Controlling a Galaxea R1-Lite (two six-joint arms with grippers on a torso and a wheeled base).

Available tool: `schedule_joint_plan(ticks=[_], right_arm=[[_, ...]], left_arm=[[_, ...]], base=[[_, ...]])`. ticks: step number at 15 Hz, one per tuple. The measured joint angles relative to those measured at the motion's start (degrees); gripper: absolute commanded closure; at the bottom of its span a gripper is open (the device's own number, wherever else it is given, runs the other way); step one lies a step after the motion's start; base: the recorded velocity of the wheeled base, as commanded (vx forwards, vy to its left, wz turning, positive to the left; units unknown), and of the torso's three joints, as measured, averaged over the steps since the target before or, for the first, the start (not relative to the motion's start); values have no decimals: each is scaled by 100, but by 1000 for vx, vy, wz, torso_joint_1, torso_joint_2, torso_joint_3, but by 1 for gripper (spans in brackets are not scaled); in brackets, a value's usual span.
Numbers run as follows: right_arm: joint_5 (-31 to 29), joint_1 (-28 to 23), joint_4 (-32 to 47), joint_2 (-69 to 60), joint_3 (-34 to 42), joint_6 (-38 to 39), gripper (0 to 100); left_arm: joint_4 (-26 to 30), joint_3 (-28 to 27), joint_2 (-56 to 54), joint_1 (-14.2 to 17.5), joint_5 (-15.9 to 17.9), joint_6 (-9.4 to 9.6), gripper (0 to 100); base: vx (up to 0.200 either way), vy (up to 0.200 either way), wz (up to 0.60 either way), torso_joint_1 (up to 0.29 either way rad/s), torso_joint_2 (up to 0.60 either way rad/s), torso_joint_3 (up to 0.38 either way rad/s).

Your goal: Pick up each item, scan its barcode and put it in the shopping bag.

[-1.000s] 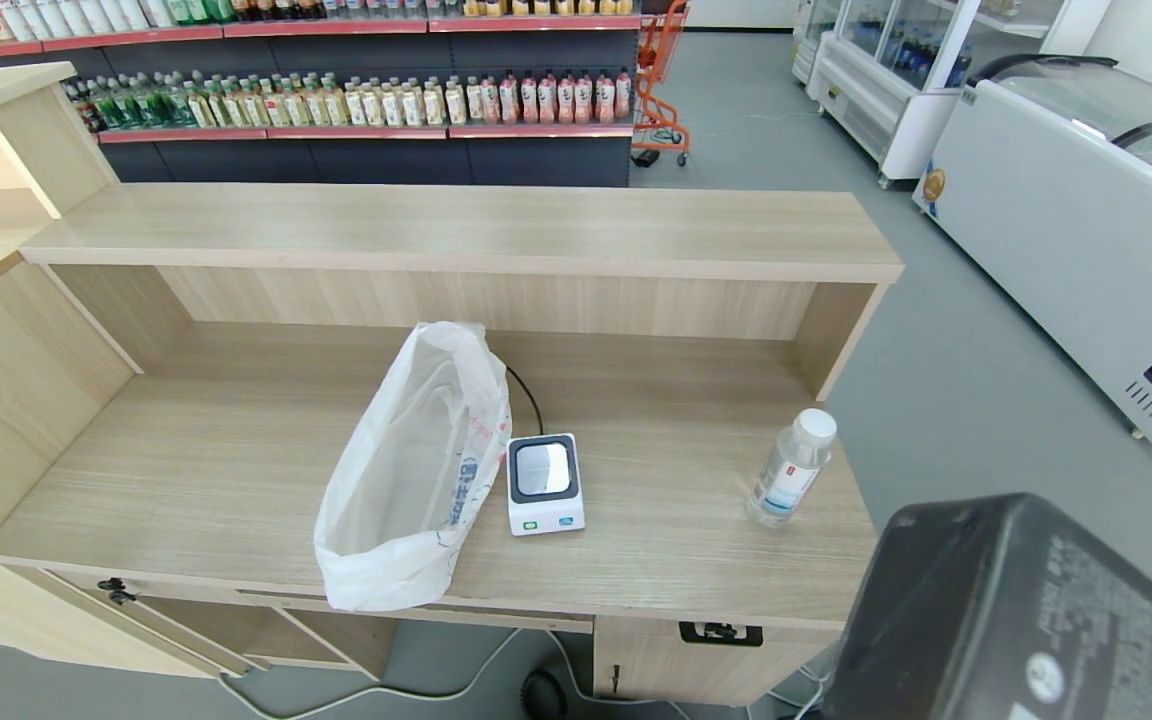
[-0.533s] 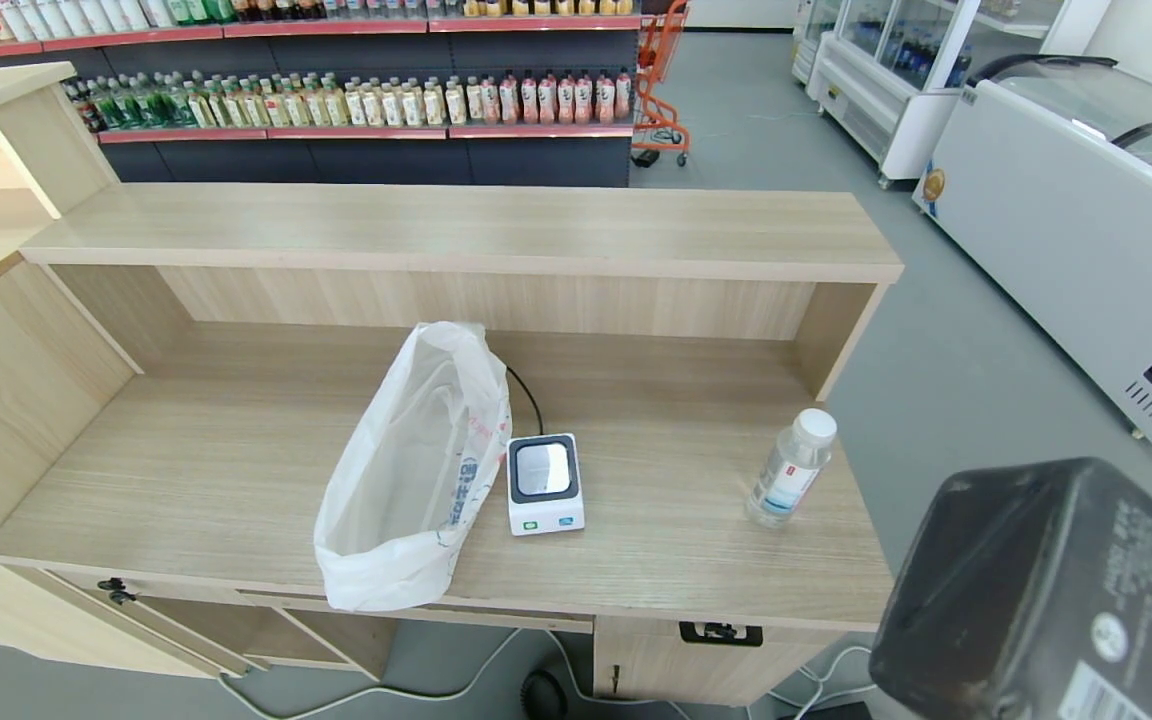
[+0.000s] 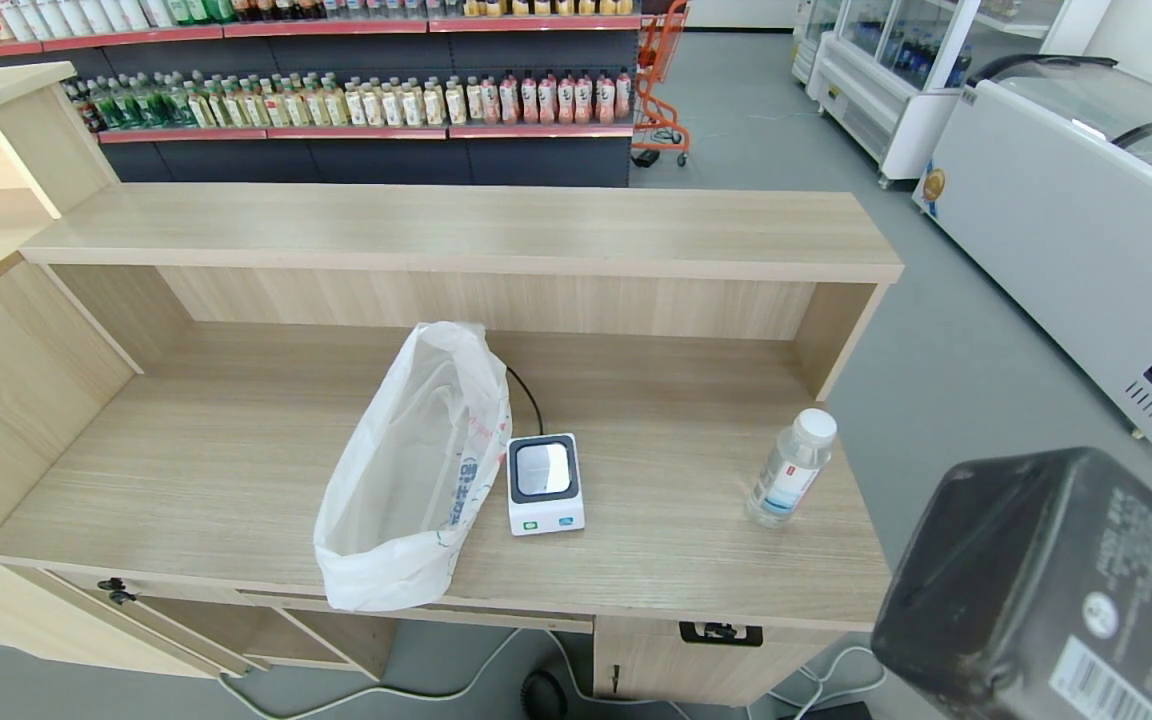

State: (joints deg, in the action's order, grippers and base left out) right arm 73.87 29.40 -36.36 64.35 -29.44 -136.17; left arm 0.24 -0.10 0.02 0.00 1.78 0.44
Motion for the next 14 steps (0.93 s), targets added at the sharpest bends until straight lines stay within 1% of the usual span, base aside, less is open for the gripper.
schedule_joint_plan(ticks=[11, 13, 14], right_arm=[[-6, 13, 51, 41, 32, -50, 100], [-50, -41, 223, 44, 28, -37, 100], [-176, -160, 514, 44, 4, -6, 100]], left_arm=[[0, 0, 0, 0, 5, 0, 100], [0, 0, 0, 0, 2, -1, 100], [0, 0, 0, 0, 0, 0, 100]], base=[[0, 0, 0, 0, 0, 0], [0, 0, 0, 0, 0, 0], [0, 0, 0, 0, 0, 0]])
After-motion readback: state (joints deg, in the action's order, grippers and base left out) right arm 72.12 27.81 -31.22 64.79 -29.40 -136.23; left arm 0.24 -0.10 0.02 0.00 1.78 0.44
